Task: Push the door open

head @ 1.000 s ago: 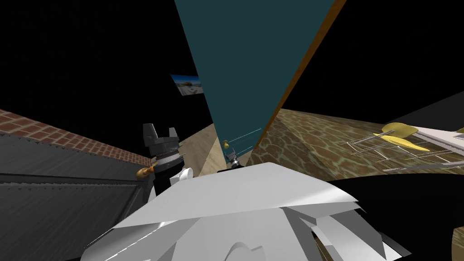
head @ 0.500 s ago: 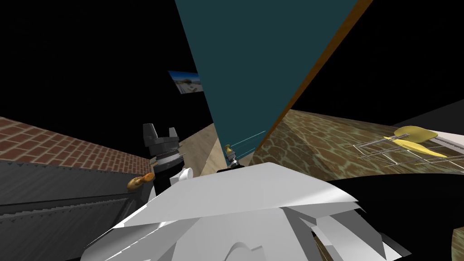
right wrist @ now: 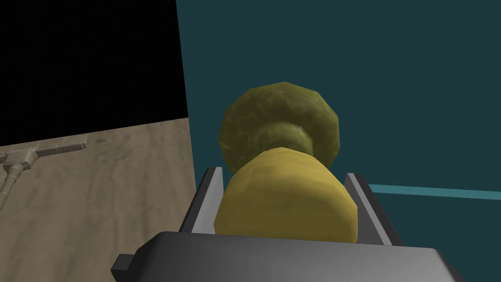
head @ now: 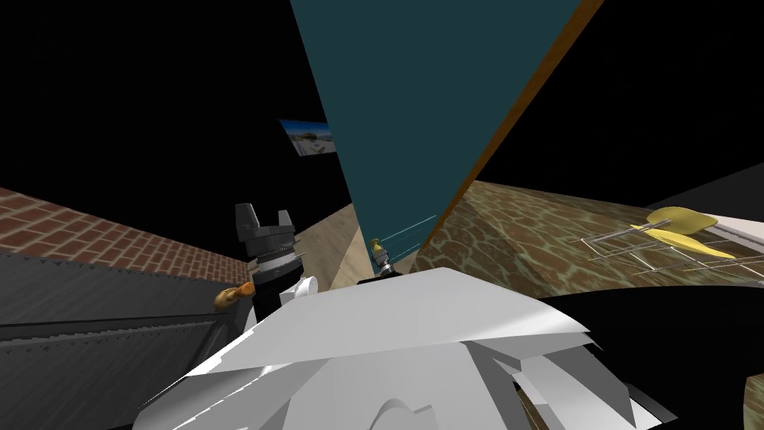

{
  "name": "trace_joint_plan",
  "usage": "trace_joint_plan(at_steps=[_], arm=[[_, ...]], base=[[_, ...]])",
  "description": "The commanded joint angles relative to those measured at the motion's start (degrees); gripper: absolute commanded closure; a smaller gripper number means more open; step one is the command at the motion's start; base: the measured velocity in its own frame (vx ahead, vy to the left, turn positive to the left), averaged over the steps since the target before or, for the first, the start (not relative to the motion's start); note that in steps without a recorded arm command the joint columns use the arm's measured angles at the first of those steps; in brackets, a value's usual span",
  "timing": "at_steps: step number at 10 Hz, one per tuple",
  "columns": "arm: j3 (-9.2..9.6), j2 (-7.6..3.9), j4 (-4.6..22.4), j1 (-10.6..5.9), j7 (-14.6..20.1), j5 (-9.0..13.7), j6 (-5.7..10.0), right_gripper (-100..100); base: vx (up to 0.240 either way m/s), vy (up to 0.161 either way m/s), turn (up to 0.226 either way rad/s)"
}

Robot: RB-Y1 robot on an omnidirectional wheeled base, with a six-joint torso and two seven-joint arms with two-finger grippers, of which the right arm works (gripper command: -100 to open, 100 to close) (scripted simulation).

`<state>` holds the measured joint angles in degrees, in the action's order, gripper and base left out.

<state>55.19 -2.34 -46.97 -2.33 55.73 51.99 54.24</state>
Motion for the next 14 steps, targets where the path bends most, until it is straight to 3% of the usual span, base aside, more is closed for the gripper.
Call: trace_joint_plan(at_steps=[1,7,8,14], arm=[[-0.76,-0.25,0.14,-0.06,-0.08,0.21,0.17,100],[-4.43,-0.8,0.83,-0.37,-0.46,1.21,0.97,100],[-4.43,-0.8,0.83,-0.37,-0.46,1.21,0.97,100],[-8.46,-0.58,1.59,-0.7,-0.88,2.32,1.85,100]], base=[[0.098,0.059,-0.02],[0.171,0.098,-0.039],[0.129,0.056,-0.035],[0.115,0.09,-0.05]])
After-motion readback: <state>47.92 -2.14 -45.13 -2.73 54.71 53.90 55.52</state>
